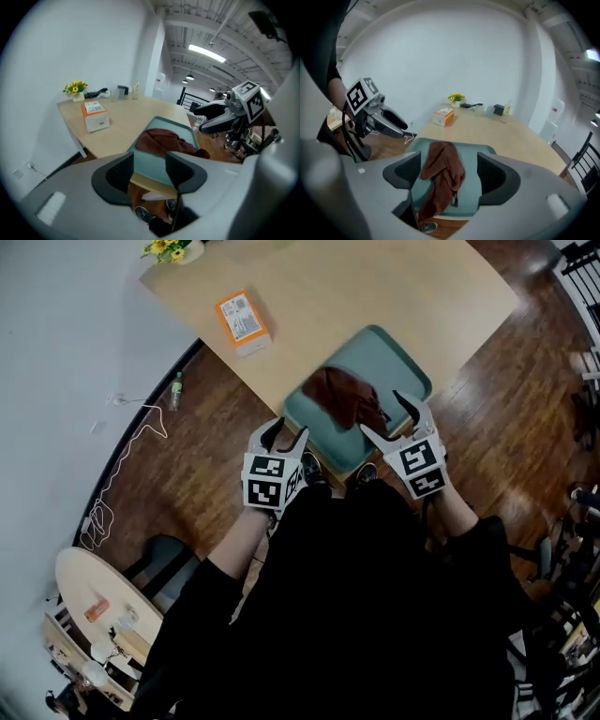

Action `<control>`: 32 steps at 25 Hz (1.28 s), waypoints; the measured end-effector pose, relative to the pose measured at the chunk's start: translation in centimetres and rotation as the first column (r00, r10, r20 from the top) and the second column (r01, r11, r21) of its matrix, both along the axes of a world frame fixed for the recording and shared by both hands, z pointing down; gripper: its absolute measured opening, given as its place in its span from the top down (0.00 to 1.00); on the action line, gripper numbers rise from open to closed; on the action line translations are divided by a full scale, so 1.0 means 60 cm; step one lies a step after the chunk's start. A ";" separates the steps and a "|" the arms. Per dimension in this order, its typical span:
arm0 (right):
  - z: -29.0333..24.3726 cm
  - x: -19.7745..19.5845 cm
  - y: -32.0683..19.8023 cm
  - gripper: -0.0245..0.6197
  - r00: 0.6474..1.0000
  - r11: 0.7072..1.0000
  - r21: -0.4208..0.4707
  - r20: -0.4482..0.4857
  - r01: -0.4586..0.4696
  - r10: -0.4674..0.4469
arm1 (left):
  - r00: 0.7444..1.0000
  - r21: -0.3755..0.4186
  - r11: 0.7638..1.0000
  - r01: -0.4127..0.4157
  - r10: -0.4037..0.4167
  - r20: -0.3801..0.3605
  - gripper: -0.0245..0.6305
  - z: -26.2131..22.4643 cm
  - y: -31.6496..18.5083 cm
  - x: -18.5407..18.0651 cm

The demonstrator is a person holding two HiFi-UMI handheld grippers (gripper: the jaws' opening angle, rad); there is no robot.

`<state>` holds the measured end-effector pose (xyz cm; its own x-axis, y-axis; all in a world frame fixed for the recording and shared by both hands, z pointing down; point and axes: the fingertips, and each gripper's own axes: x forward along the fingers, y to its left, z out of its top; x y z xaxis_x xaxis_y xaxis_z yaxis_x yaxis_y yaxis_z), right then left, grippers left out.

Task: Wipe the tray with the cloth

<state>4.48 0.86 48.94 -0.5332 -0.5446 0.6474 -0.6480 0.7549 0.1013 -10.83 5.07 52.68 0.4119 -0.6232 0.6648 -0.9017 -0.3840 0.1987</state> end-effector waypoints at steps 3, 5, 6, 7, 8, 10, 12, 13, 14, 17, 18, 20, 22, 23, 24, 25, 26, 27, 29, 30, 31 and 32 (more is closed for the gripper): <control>0.091 -0.042 -0.026 0.26 0.989 0.991 -0.102 -0.106 0.090 -0.101 | 0.998 -0.155 0.986 0.054 -0.056 -0.007 0.57 0.067 -0.007 -0.008; 0.142 -0.058 -0.041 0.17 0.974 0.978 -0.161 -0.162 0.133 -0.159 | 0.996 -0.232 0.969 0.086 -0.089 -0.003 0.55 0.101 -0.013 -0.004; 0.164 -0.062 -0.044 0.14 0.966 0.970 -0.190 -0.183 0.150 -0.185 | 0.995 -0.260 0.961 0.097 -0.100 0.001 0.55 0.114 -0.015 -0.001; 0.183 -0.066 -0.043 0.14 0.959 0.962 -0.219 -0.195 0.164 -0.207 | 0.994 -0.284 0.953 0.105 -0.107 0.007 0.55 0.125 -0.015 0.003; 0.197 -0.070 -0.041 0.14 0.954 0.953 -0.247 -0.196 0.177 -0.228 | 0.994 -0.303 0.947 0.110 -0.109 0.019 0.55 0.134 -0.014 0.005; 0.205 -0.077 -0.037 0.18 0.949 0.936 -0.284 -0.174 0.206 -0.262 | 0.992 -0.322 0.939 0.121 -0.105 0.066 0.55 0.146 -0.014 0.004; 0.194 -0.080 -0.040 0.57 0.944 0.932 -0.273 -0.161 0.237 -0.287 | 0.987 -0.315 0.938 0.141 -0.109 0.117 0.62 0.149 -0.017 -0.003; 0.189 -0.079 -0.041 0.75 0.940 0.931 -0.262 -0.160 0.253 -0.301 | 0.984 -0.308 0.939 0.152 -0.116 0.133 0.63 0.149 -0.019 -0.006; 0.186 -0.077 -0.041 0.76 0.938 0.928 -0.261 -0.151 0.266 -0.312 | 0.982 -0.301 0.940 0.161 -0.122 0.144 0.65 0.150 -0.021 -0.007; 0.177 -0.068 -0.041 0.78 0.950 0.921 -0.286 -0.084 0.265 -0.300 | 0.978 -0.300 0.939 0.169 -0.122 0.171 0.68 0.152 -0.023 -0.005; 0.170 -0.064 -0.044 0.78 0.957 0.922 -0.290 -0.057 0.255 -0.283 | 0.977 -0.303 0.938 0.171 -0.121 0.176 0.68 0.153 -0.026 -0.005; 0.151 -0.053 -0.057 0.78 0.971 0.931 -0.287 -0.005 0.226 -0.237 | 0.973 -0.302 0.936 0.181 -0.127 0.190 0.71 0.152 -0.037 -0.015; 0.130 -0.033 -0.082 0.78 0.982 0.945 -0.270 0.027 0.185 -0.185 | 0.968 -0.280 0.942 0.184 -0.123 0.221 0.74 0.147 -0.059 -0.035; 0.121 -0.017 -0.098 0.78 0.987 0.952 -0.260 0.033 0.159 -0.156 | 0.964 -0.266 0.948 0.173 -0.108 0.242 0.76 0.145 -0.073 -0.048; 0.115 0.001 -0.114 0.78 0.992 0.959 -0.251 0.034 0.129 -0.125 | 0.961 -0.252 0.956 0.151 -0.082 0.265 0.77 0.144 -0.089 -0.060; 0.111 0.023 -0.133 0.78 0.996 0.966 -0.243 0.030 0.094 -0.090 | 0.957 -0.242 0.963 0.118 -0.045 0.285 0.78 0.144 -0.105 -0.071; 0.109 0.047 -0.153 0.78 0.998 0.970 -0.235 0.023 0.055 -0.051 | 0.954 -0.239 0.968 0.080 -0.005 0.299 0.78 0.147 -0.121 -0.079; 0.109 0.073 -0.174 0.78 1.000 0.973 -0.230 0.012 0.012 -0.010 | 0.951 -0.244 0.969 0.044 0.034 0.307 0.78 0.149 -0.135 -0.086; 0.113 0.128 -0.214 0.77 0.997 0.970 -0.230 -0.013 -0.074 0.073 | 0.944 -0.246 0.969 -0.008 0.089 0.319 0.78 0.150 -0.165 -0.095; 0.117 0.155 -0.231 0.77 0.993 0.965 -0.235 -0.026 -0.115 0.112 | 0.939 -0.243 0.970 -0.023 0.104 0.328 0.78 0.150 -0.179 -0.097; 0.123 0.181 -0.247 0.77 0.988 0.959 -0.240 -0.041 -0.152 0.147 | 0.934 -0.242 0.970 -0.031 0.114 0.338 0.78 0.149 -0.190 -0.097; 0.130 0.205 -0.259 0.77 0.983 0.952 -0.244 -0.056 -0.183 0.175 | 0.931 -0.240 0.970 -0.033 0.117 0.346 0.78 0.147 -0.197 -0.096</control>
<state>16.76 -14.71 56.71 -0.4172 -0.4495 0.7899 -0.7742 0.6310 -0.0499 -16.60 -6.78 61.52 0.1626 -0.4157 0.8949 -0.8989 -0.4364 -0.0394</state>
